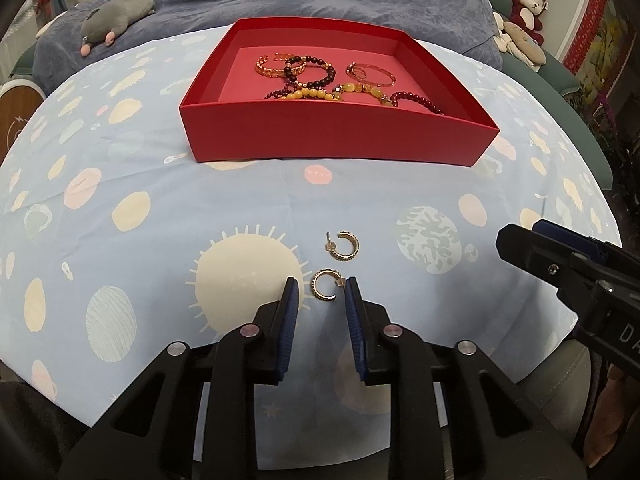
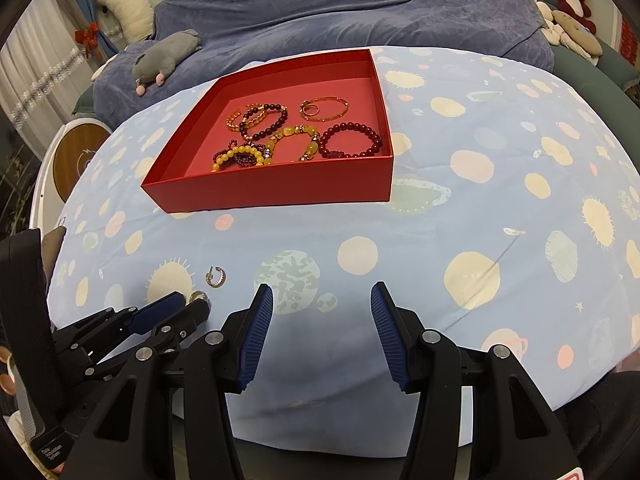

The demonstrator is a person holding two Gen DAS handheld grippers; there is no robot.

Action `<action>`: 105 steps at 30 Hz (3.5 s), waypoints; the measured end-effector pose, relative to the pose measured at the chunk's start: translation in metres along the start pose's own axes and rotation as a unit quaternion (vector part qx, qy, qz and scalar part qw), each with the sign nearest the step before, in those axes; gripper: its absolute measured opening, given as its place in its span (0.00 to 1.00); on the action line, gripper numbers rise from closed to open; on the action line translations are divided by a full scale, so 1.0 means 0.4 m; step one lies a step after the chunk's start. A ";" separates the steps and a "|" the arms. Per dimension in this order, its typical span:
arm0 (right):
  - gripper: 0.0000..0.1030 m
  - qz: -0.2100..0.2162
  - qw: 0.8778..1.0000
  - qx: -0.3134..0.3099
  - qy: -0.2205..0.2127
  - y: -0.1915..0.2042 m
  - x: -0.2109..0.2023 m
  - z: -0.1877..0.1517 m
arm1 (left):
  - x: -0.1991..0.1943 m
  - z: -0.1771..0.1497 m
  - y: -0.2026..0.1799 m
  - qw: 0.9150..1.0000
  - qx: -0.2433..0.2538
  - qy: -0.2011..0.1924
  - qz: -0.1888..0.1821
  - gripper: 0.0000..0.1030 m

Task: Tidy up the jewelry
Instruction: 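Grasp one gold hoop earring with the left tool, then grasp the second gold hoop earring with the right tool while the left tool holds its earring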

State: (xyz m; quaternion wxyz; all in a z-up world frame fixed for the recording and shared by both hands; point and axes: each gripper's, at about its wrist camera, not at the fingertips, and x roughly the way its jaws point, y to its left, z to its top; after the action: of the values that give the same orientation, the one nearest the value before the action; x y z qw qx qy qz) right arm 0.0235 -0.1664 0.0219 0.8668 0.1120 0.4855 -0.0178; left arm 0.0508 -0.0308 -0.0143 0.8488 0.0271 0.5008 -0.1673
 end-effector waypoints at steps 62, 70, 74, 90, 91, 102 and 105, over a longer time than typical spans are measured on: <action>0.23 0.034 0.993 -0.104 0.045 0.213 0.163 0.015 | -0.031 -0.023 0.131 0.998 -0.057 -0.021 0.003 0.16; 0.16 0.025 0.992 -0.119 0.038 0.212 0.163 0.014 | -0.031 -0.024 0.131 0.998 -0.058 -0.022 0.002 0.16; 0.16 0.026 0.993 -0.112 0.040 0.199 0.157 0.012 | -0.032 -0.023 0.131 0.998 -0.059 -0.022 0.002 0.16; 0.15 0.027 0.998 -0.056 0.025 0.100 0.058 -0.018 | -0.066 -0.029 0.066 0.999 -0.026 -0.021 0.000 0.16; 0.15 0.028 0.998 -0.055 0.023 0.096 0.051 -0.018 | -0.071 -0.028 0.061 0.999 -0.025 -0.022 0.001 0.16; 0.16 0.038 0.999 -0.037 -0.015 0.071 -0.022 0.006 | -0.131 0.013 -0.009 0.999 0.000 -0.040 0.012 0.16; 0.16 0.040 0.998 -0.033 -0.025 0.066 -0.041 0.017 | -0.144 0.031 -0.026 0.999 0.004 -0.043 0.015 0.16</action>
State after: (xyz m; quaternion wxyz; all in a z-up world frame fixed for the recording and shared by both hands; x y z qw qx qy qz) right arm 0.0242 -0.1434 0.0438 0.8821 0.1019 0.4588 0.0302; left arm 0.0327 -0.0286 0.0425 0.8721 0.0312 0.4622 -0.1577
